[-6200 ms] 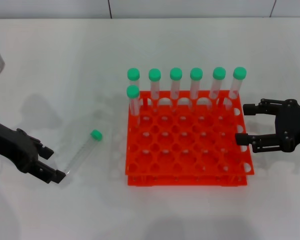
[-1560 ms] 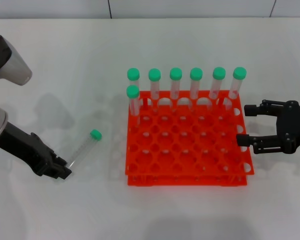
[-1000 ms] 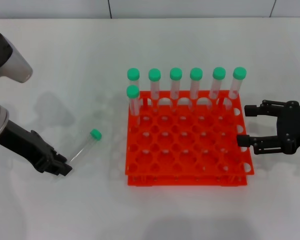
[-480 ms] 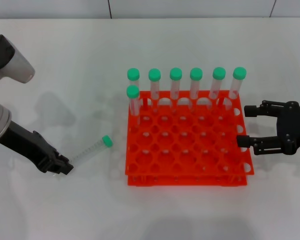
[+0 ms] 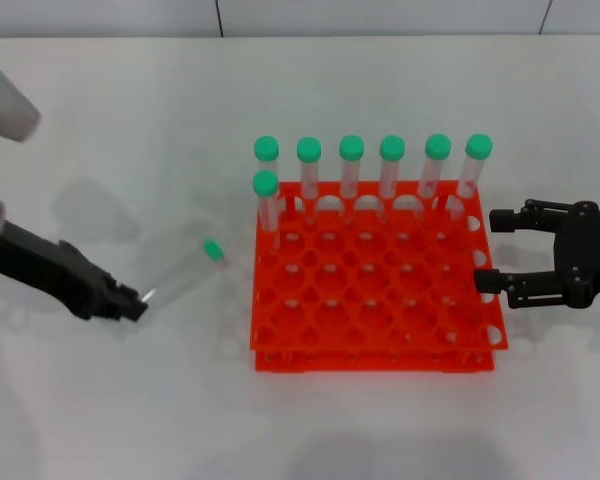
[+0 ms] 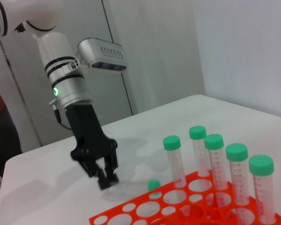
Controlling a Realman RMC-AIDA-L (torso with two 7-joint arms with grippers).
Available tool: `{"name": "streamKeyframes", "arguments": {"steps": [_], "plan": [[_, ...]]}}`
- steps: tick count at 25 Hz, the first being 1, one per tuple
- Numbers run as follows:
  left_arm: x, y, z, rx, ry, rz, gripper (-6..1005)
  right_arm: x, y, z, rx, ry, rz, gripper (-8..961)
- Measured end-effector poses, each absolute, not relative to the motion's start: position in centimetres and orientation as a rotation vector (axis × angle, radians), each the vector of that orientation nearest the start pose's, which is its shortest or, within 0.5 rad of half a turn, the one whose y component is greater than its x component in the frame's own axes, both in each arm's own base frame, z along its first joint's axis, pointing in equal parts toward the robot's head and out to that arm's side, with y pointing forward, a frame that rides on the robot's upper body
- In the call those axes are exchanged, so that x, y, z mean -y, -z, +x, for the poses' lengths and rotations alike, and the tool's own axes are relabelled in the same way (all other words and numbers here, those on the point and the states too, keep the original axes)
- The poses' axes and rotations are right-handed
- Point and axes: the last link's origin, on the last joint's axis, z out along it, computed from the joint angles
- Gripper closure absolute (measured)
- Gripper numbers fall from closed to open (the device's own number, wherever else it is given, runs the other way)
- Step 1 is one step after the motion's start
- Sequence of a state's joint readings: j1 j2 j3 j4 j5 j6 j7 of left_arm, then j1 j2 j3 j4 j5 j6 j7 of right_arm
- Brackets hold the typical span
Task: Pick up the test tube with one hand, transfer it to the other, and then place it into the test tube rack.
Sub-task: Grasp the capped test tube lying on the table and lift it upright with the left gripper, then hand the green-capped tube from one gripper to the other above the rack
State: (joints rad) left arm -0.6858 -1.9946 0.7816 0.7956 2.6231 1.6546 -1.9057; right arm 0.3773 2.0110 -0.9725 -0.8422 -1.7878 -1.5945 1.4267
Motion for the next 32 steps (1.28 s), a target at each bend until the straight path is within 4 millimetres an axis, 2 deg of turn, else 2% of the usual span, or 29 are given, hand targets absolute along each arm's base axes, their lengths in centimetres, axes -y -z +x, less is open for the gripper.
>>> {"name": "streamKeyframes", "arguments": {"steps": [8,13,23,32], "plan": [[-35.3,-6.9,-29.0,1.017,0.114,-2.683,818,-31.0,-2.7,26.2,-0.475,-0.682,-2.779,97],[-35.9,-7.8,-28.1,0.905,0.325,-2.634,818,-31.1,-2.9,26.1,-0.462,-0.694,-2.769,97],[-36.7,-7.0,-24.4,0.659,0.657,-2.630,818,-31.3,-3.3,25.9,-0.438,-0.723,-2.744,97],[-37.1,-5.1,-21.6,0.518,0.892,-2.653,818,-31.5,-4.0,25.8,-0.419,-0.742,-2.719,97]]}}
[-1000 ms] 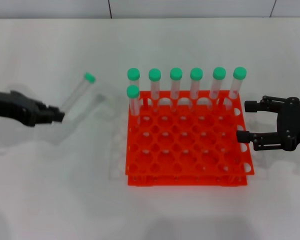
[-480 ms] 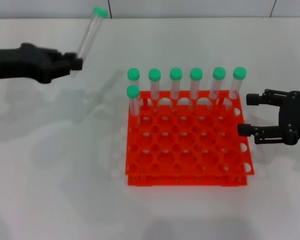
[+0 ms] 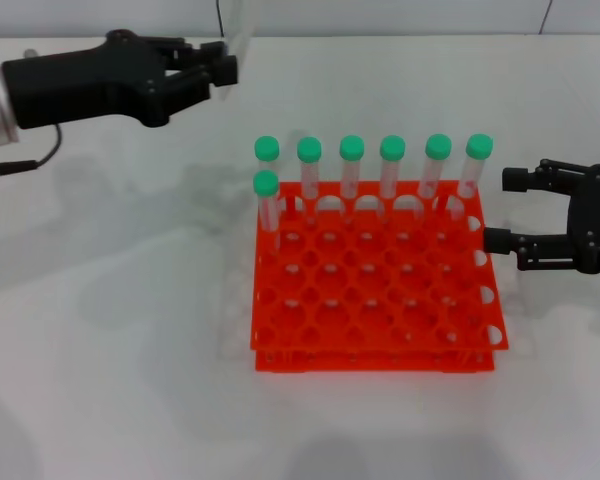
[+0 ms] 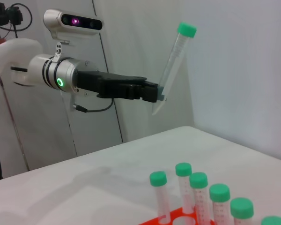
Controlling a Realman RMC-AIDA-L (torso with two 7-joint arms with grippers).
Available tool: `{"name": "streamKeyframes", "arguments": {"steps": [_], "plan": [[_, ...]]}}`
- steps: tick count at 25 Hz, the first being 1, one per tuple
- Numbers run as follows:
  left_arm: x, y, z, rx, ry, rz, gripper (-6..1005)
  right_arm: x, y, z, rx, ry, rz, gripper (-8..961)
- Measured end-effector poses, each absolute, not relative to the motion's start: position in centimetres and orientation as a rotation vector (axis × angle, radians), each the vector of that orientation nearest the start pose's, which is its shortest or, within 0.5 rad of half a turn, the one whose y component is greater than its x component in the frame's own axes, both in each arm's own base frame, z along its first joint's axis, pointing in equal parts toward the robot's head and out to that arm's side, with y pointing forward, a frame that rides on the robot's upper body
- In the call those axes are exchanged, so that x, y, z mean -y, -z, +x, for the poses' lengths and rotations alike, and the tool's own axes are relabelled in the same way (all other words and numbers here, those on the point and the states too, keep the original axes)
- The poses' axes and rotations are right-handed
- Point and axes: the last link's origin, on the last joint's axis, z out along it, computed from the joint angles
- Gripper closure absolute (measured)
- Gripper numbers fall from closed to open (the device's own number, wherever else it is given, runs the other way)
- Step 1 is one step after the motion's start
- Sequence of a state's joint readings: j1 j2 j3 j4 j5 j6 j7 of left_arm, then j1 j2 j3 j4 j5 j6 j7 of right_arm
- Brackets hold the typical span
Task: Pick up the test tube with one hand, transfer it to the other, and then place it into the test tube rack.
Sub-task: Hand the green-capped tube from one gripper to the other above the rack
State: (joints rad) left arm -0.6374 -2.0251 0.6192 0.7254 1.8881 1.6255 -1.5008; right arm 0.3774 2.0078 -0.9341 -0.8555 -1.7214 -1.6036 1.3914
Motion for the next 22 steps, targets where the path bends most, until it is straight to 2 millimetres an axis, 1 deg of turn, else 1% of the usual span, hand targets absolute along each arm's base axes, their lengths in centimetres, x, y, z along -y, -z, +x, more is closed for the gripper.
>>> {"name": "streamKeyframes", "arguments": {"steps": [6,12,14,15,22], "plan": [[-37.5,-3.1,-20.2,0.529,0.914,-2.715,818,-31.5,-4.6,25.9,-0.401,-0.726,-2.715,97],[-37.5,-1.7,-19.6,0.542,0.904,-2.756,818,-31.6,-5.0,25.8,-0.389,-0.722,-2.705,97],[-37.5,-1.5,-19.6,0.543,0.903,-2.762,818,-31.6,-5.3,25.7,-0.388,-0.735,-2.697,97],[-37.3,-1.0,-19.4,0.546,0.902,-2.778,818,-31.6,-5.3,25.7,-0.387,-0.737,-2.697,97],[-37.1,-0.5,-19.2,0.547,0.906,-2.788,818,-31.8,-5.7,25.3,-0.362,-0.740,-2.693,97]]}}
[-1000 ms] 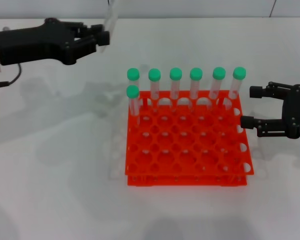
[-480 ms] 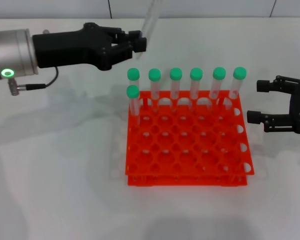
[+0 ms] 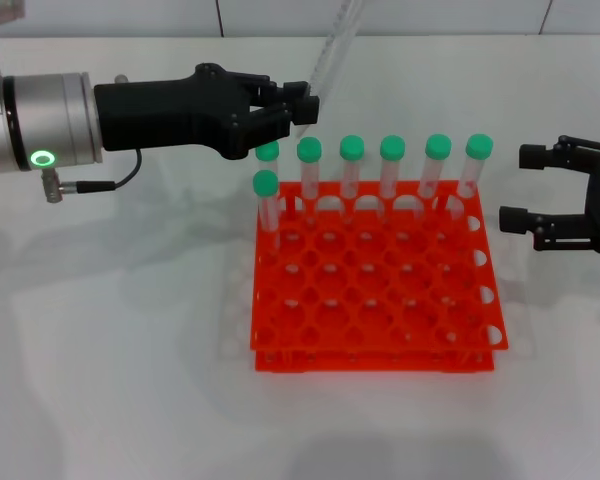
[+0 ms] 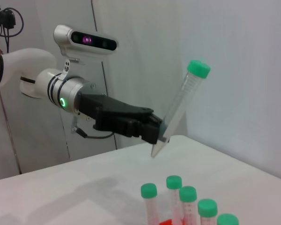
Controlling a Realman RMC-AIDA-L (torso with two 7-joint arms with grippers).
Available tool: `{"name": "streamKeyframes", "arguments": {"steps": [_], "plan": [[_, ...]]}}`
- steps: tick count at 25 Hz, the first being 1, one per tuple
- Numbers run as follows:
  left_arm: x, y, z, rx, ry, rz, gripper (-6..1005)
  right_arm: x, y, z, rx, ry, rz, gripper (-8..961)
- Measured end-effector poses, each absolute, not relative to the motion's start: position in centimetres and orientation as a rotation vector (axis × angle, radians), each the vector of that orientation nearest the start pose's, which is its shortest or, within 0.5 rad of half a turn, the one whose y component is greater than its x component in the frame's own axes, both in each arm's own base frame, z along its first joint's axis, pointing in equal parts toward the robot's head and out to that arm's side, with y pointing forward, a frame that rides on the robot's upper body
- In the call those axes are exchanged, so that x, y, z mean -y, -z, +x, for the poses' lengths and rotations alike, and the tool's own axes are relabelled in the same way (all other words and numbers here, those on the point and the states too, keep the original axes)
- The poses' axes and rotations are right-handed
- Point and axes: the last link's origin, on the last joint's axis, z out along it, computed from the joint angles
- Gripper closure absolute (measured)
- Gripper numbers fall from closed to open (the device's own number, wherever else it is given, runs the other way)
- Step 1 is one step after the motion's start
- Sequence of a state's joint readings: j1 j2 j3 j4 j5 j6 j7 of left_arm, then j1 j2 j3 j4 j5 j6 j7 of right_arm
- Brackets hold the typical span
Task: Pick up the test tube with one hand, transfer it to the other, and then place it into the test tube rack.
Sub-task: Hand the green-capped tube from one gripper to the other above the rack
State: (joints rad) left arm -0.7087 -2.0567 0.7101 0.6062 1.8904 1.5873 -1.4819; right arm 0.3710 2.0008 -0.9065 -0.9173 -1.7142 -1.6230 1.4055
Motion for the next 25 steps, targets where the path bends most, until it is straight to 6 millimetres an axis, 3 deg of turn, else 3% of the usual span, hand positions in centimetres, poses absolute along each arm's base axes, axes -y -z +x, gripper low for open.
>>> {"name": "streamKeyframes", "arguments": {"steps": [18,25], "plan": [[-37.2,0.8,-19.1,0.555,0.845,-2.813,818,-32.9,-7.5,22.9,-0.321,-0.890,-2.601,97],[-37.2,1.3,-18.5,0.538,0.855,-2.824,817,-33.5,-6.8,21.3,-0.287,-0.928,-2.640,98]]}}
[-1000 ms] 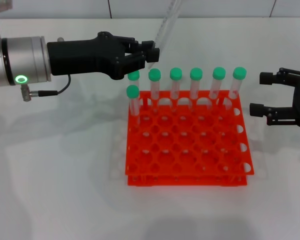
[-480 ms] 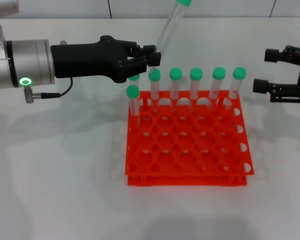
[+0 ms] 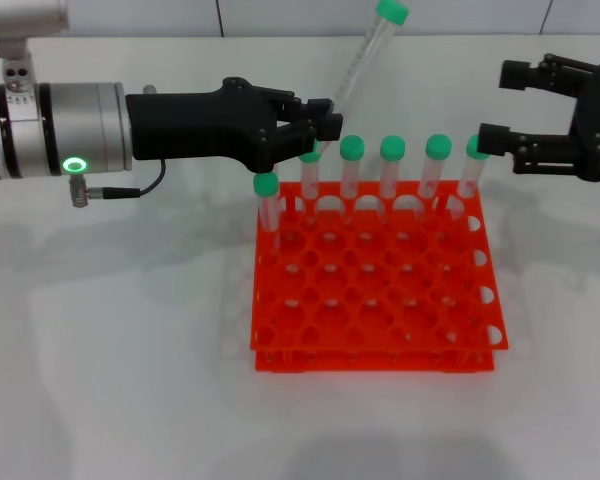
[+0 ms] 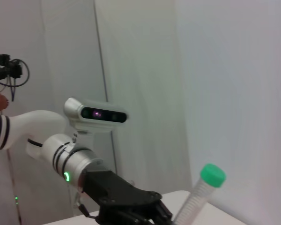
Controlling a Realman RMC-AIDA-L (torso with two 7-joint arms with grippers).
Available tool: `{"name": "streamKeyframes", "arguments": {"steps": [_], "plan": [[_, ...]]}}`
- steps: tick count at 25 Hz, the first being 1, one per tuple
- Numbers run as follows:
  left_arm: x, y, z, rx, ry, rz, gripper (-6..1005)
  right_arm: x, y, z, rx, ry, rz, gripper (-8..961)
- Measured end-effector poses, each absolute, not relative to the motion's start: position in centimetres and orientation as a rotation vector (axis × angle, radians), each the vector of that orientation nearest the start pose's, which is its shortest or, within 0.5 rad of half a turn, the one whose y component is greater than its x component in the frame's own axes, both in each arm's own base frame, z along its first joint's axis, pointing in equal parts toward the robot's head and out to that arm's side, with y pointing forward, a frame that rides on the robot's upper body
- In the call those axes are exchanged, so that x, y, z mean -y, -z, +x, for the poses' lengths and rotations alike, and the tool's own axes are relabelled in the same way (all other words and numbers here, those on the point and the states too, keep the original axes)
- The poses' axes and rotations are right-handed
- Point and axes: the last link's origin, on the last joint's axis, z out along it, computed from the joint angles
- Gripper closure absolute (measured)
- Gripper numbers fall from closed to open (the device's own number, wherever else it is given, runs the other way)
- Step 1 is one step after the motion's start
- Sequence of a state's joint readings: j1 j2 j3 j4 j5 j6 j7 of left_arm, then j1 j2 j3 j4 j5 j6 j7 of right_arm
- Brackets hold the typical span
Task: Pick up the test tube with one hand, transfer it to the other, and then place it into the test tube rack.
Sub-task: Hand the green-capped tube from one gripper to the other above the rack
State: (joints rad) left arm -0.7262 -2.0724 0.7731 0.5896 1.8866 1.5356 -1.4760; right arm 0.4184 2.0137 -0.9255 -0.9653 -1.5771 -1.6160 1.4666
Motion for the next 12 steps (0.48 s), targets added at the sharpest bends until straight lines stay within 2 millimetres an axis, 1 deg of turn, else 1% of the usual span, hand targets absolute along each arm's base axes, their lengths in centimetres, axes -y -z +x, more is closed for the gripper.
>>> {"name": "streamKeyframes", "arguments": {"steps": [6,12], "plan": [[-37.2,1.6,-18.3,0.534,0.862,-2.834,817,-34.0,-5.4,19.9,-0.274,-0.954,-2.660,98],[-37.0,1.7,-18.2,0.524,0.864,-2.845,817,-34.9,-4.3,18.9,-0.264,-0.933,-2.663,98]]}}
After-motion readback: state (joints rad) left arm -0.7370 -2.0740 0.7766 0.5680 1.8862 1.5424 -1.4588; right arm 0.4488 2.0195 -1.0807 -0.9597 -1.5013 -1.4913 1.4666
